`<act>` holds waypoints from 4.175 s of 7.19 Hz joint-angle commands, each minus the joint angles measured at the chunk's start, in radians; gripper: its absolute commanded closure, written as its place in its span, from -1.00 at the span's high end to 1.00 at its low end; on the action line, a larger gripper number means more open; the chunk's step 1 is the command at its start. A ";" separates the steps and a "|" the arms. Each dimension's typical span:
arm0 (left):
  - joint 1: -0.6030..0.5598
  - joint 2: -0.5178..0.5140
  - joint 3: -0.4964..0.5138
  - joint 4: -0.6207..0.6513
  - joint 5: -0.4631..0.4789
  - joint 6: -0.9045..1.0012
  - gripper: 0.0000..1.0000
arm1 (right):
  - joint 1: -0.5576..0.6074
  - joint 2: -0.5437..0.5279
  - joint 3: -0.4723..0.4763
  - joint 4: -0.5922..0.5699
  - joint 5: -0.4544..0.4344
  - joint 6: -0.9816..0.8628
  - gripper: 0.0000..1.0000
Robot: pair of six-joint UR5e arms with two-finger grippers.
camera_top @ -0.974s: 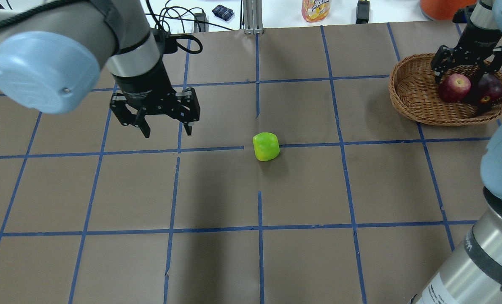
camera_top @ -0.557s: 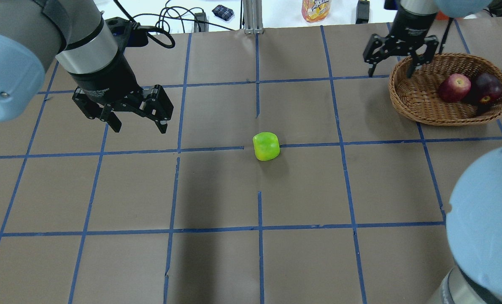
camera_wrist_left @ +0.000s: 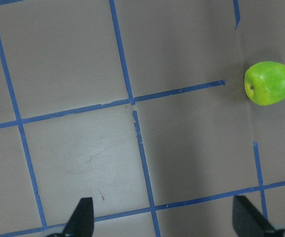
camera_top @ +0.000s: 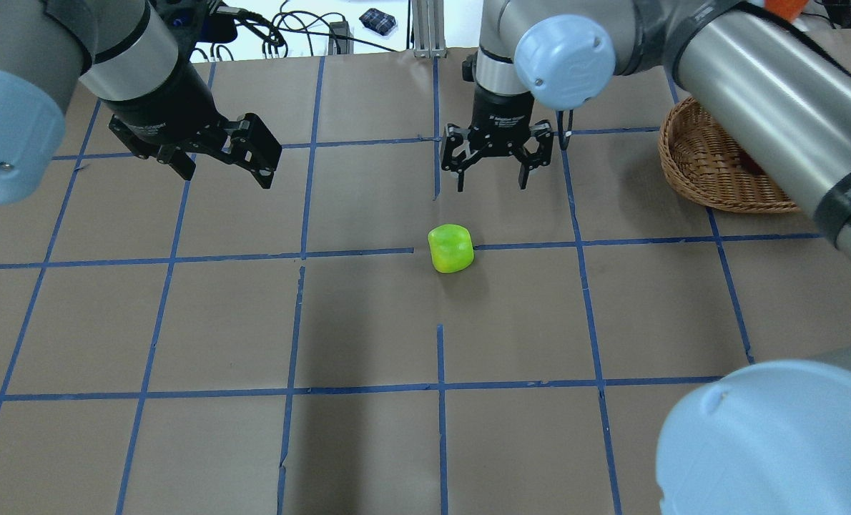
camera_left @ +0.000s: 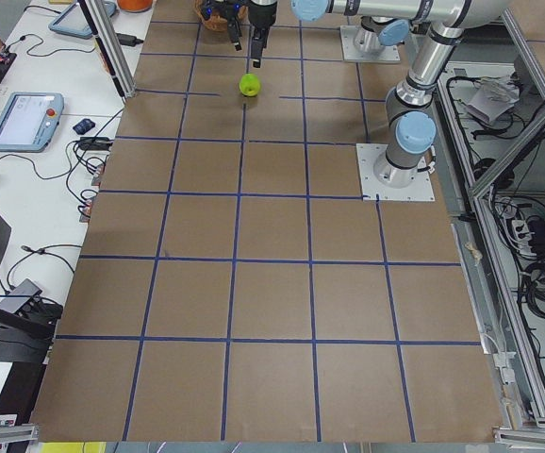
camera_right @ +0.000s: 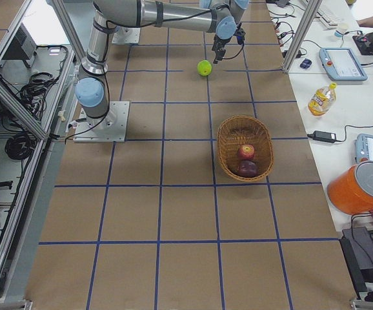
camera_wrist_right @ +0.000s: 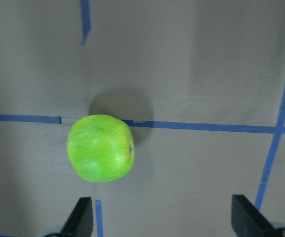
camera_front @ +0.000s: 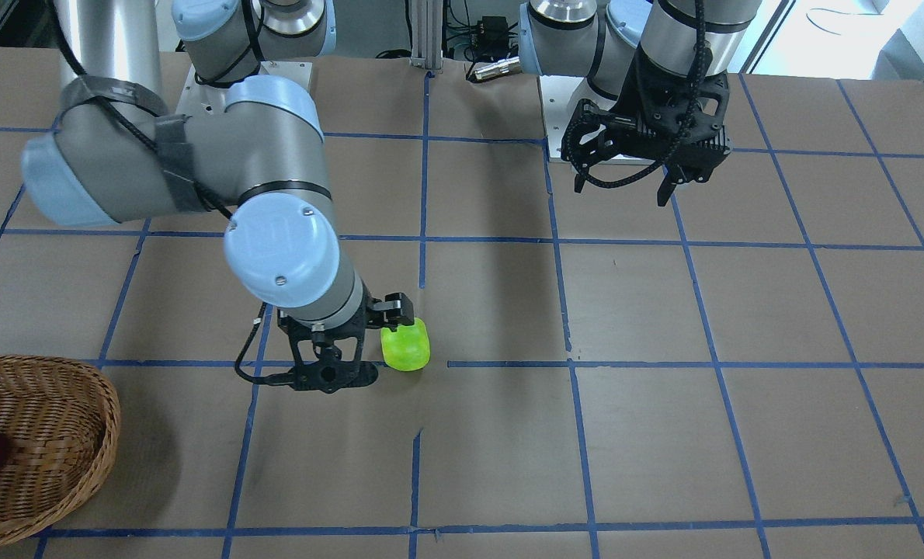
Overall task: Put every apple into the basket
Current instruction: 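Grasp the green apple with the right gripper while the left gripper withdraws, then lift the green apple with the right gripper and carry it over the basket, then lower the green apple into the basket and open the right gripper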
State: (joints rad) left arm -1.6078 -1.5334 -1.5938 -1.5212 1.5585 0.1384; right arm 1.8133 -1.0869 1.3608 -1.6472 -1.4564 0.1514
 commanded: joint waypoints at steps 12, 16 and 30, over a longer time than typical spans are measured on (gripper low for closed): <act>0.011 0.004 -0.005 0.003 0.031 0.001 1.00 | 0.070 0.079 0.193 -0.318 -0.057 0.050 -0.55; 0.011 -0.013 0.003 0.006 0.026 0.000 1.00 | -0.064 0.024 0.077 -0.205 -0.110 0.043 -1.00; 0.011 0.003 -0.003 0.004 0.032 0.000 1.00 | -0.572 0.182 -0.091 -0.100 -0.256 -0.423 0.99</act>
State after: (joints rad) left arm -1.5963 -1.5314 -1.5957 -1.5171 1.5901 0.1381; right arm 1.2419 -0.9186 1.2697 -1.7302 -1.7143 -0.2637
